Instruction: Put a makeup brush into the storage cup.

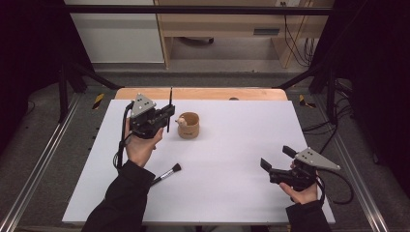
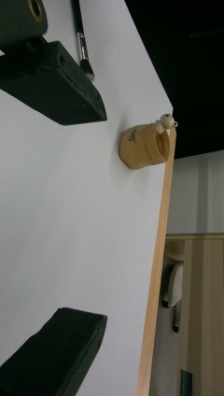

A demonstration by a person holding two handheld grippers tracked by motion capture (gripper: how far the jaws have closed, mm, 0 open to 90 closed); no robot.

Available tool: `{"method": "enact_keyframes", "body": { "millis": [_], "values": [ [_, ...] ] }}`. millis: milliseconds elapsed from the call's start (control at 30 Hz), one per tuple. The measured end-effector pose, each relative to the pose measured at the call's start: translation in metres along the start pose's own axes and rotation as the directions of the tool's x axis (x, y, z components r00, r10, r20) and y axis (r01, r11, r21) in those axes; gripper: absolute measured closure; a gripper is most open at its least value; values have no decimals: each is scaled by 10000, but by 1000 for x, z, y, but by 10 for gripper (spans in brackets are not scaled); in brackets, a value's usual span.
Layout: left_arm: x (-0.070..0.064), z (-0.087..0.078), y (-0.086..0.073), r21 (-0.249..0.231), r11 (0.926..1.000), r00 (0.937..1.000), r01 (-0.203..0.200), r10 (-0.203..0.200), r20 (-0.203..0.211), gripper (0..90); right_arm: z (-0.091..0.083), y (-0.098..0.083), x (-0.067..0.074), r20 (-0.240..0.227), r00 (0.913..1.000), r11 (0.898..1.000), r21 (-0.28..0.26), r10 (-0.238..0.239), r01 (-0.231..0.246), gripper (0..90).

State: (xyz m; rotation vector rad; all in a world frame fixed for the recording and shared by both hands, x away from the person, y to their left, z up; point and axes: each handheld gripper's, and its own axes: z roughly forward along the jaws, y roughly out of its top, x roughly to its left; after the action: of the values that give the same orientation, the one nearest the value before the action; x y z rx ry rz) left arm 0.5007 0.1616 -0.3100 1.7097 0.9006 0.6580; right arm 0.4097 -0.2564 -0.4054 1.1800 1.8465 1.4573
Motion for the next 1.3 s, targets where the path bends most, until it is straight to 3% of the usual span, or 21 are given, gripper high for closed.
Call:
{"method": "enact_keyframes", "body": {
  "millis": [433, 767, 1300],
  "values": [
    [-1, 28, 2, -72, 10000, 10000, 42, -42, -18, 845, 1, -1, -1, -49, 10000, 10000, 62, -63, 63, 48],
    [-5, 52, 3, 125, 9998, 9999, -132, 132, -47, 846, 1, -1, -1, -120, 9999, 10000, 38, -45, 45, 47],
    [-7, 91, -3, 319, 9995, 10000, 22, -21, -29, 846, 2, -2, -1, -155, 9999, 10000, 27, -31, 32, 46]
  ]
}}
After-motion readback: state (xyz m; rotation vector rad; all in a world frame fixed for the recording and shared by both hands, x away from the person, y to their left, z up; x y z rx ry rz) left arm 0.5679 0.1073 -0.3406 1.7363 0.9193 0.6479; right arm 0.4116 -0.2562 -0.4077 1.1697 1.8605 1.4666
